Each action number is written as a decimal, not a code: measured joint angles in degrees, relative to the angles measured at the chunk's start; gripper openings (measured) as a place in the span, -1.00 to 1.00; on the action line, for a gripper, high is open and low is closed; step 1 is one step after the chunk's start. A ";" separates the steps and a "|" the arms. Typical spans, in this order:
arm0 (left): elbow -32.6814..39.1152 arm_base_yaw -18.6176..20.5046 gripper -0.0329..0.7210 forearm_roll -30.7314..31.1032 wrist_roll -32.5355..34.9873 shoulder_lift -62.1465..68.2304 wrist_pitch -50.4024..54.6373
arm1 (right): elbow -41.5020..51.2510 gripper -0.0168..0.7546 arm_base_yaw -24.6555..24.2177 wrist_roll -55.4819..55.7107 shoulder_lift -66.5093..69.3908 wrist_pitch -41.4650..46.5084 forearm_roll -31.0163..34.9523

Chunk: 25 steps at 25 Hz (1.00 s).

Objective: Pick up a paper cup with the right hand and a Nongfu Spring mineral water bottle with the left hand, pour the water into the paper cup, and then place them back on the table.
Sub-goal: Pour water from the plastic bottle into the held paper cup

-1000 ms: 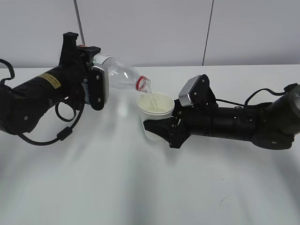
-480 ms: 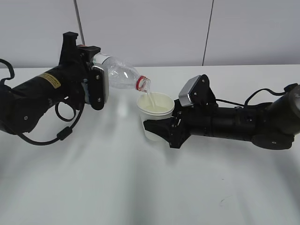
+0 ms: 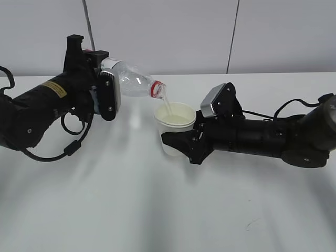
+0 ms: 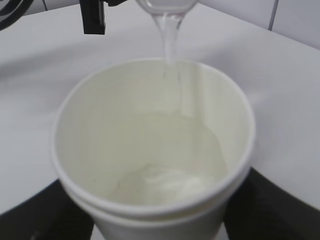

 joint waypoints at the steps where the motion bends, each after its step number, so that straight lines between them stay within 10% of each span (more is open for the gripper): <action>1: 0.00 0.00 0.18 -0.13 -0.06 0.00 0.00 | 0.00 0.36 0.00 0.00 0.00 0.00 0.00; 16: 0.00 -2.95 0.18 -6.34 -1.39 0.00 0.48 | 0.00 0.36 0.00 0.00 0.00 -0.22 1.72; 25: 0.00 -2.95 0.18 -9.90 -14.43 0.00 2.80 | 0.00 0.36 0.00 0.00 0.00 -0.22 5.75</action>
